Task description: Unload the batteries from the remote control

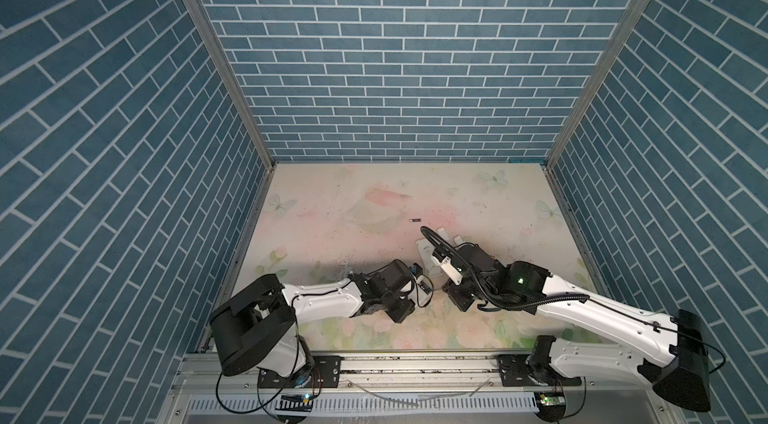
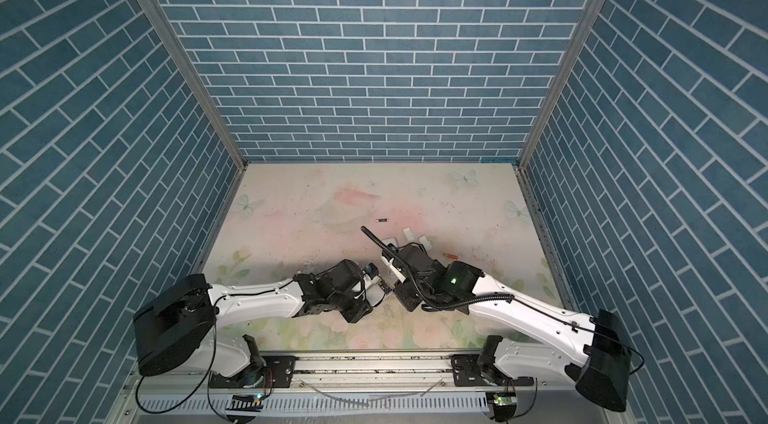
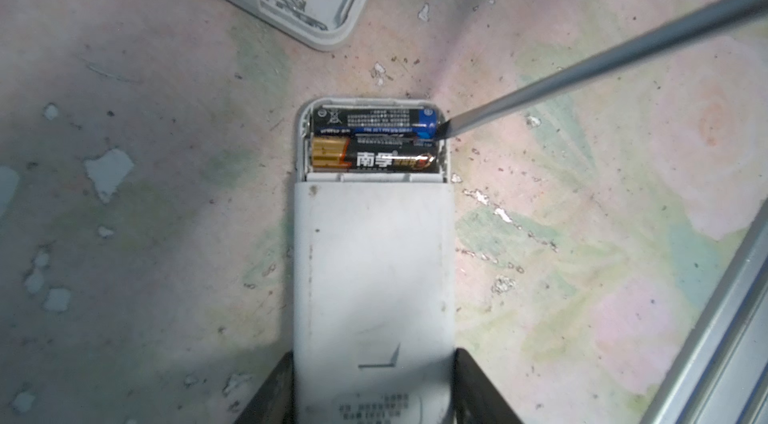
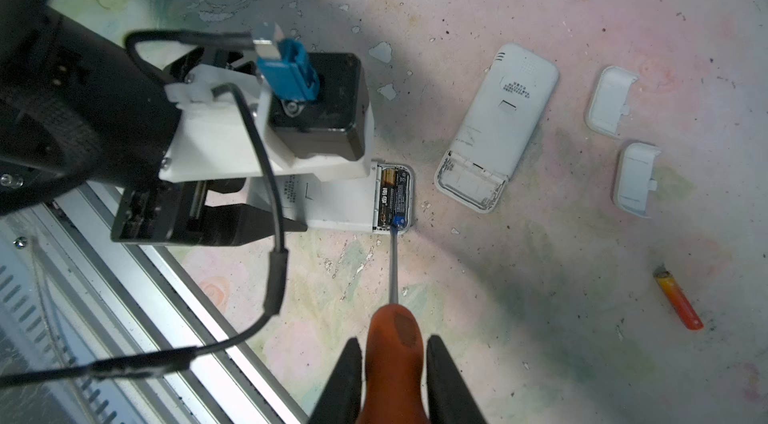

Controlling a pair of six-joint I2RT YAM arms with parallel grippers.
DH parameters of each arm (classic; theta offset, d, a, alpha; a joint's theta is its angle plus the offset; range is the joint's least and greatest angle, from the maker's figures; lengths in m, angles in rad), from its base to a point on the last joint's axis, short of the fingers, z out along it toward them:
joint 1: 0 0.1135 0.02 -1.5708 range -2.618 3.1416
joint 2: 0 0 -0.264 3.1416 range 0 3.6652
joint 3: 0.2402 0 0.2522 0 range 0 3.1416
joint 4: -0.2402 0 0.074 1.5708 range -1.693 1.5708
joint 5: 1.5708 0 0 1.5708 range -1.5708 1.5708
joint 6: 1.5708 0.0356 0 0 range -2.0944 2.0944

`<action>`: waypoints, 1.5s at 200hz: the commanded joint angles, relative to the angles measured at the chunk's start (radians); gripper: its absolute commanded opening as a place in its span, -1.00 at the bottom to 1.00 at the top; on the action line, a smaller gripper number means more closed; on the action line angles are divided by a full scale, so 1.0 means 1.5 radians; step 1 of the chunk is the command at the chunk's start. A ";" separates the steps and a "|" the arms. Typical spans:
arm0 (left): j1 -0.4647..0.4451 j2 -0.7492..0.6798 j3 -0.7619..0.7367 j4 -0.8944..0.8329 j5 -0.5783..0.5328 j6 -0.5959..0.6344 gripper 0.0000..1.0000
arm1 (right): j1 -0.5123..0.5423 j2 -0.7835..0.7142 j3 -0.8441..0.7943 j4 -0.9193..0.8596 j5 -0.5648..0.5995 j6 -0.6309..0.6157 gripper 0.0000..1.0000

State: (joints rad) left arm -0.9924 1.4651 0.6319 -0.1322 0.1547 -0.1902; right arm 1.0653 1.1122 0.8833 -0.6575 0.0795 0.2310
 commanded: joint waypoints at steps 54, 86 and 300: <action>-0.009 0.010 0.002 -0.009 0.054 0.019 -0.17 | -0.004 -0.017 0.014 0.098 0.064 -0.005 -1.00; -0.010 0.011 0.002 -0.008 0.054 0.019 -0.17 | -0.004 -0.018 0.020 0.092 0.062 -0.010 -1.00; -0.013 0.011 0.002 -0.007 0.046 0.017 -0.17 | -0.005 -0.022 0.055 0.046 0.060 -0.031 -1.00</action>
State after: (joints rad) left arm -0.9928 1.4662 0.6319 -0.1291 0.1528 -0.1905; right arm 1.0649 1.1061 0.8921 -0.6685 0.0853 0.2264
